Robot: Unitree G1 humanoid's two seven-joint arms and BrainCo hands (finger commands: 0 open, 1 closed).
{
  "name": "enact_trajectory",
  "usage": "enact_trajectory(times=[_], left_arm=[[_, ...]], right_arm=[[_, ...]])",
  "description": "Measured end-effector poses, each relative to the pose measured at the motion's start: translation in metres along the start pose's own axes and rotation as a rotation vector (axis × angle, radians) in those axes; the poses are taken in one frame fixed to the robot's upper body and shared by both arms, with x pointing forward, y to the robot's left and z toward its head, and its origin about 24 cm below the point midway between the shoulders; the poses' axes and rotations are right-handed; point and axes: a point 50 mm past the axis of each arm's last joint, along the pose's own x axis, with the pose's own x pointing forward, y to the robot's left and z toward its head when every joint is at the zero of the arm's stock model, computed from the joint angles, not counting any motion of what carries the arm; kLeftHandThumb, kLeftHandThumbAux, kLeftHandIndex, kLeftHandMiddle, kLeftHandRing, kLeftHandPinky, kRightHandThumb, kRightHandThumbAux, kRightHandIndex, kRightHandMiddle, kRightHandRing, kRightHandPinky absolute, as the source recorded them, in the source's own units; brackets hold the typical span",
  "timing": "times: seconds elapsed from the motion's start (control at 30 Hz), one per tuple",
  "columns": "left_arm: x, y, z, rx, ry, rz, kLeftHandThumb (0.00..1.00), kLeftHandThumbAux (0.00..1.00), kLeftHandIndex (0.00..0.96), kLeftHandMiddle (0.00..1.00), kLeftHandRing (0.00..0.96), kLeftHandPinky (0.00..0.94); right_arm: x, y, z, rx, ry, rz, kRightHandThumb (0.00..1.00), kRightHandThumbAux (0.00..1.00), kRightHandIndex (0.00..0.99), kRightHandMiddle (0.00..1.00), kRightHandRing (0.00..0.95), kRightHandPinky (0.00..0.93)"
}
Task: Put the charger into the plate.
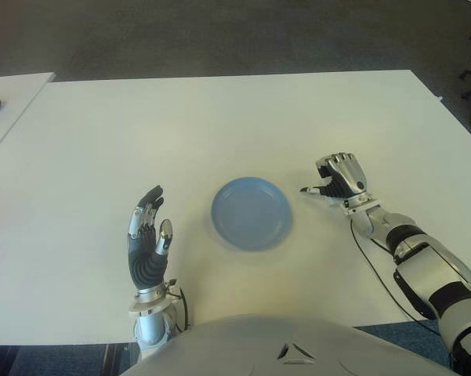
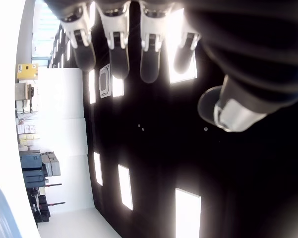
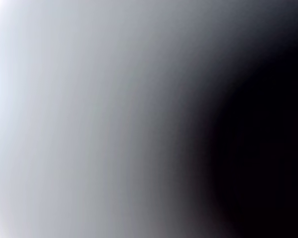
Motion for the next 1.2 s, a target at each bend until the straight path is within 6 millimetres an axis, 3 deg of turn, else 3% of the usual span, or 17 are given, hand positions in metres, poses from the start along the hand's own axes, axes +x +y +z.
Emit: enact_trajectory(times=[0.43,1.2], left_arm=[[0.001,-0.002,-0.002,0.003,0.019,-0.011,0.232,0.551,0.154,0.143,0.12,0.126],[0.001,-0.004,-0.003,0.011,0.021,-0.009,0.249,0.561,0.155,0.141,0.118,0.122]], right_arm=[[0.037,-0.028,0.006,0.018,-0.116,-0.115,0.879,0.675,0.868,0.897,0.89,0.878],[0.057,-0.039,0.014,0.011,-0.207,-0.14,0.884,0.681,0.875,0.893,0.88,0.87]])
